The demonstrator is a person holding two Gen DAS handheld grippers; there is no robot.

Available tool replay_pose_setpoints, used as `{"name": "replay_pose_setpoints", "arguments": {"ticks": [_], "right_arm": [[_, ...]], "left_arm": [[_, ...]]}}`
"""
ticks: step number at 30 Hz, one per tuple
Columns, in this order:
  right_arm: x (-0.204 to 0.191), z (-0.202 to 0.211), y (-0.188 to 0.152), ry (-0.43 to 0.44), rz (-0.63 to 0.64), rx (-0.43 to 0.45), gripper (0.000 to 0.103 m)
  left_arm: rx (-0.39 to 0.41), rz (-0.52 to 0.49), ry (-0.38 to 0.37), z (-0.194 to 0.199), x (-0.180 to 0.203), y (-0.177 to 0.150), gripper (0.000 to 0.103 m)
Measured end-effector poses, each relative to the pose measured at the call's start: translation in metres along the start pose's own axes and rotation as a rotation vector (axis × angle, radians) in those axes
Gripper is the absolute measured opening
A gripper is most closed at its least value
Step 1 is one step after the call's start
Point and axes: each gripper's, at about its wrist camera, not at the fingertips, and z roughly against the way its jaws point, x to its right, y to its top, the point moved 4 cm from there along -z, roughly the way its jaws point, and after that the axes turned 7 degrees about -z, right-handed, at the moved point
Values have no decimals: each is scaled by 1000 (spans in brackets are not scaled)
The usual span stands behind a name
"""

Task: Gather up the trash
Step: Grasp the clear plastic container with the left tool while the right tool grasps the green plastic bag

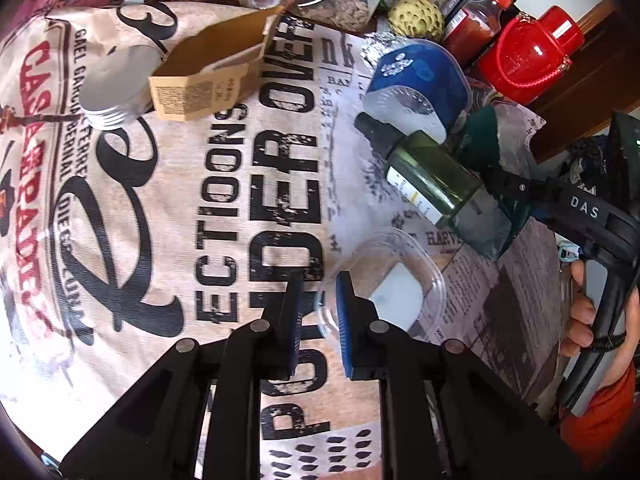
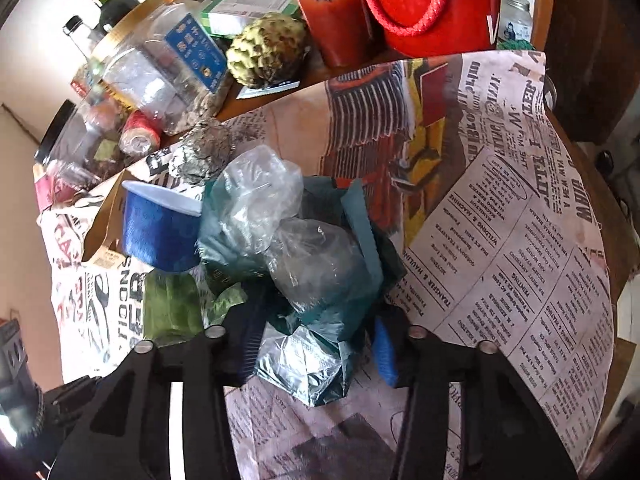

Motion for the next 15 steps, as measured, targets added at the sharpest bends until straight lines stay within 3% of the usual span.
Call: {"name": "replay_pose_setpoints", "arguments": {"ticks": [2, 6, 15], "right_arm": [[-1, 6, -3, -6, 34, 3, 28], [2, 23, -9, -18, 85, 20, 24], [15, 70, -21, -30, 100, 74, 23]], "left_arm": [[6, -10, 26, -2, 3, 1, 11], [17, -10, 59, -5, 7, 2, 6], [47, 53, 116, 14, -1, 8, 1]]}}
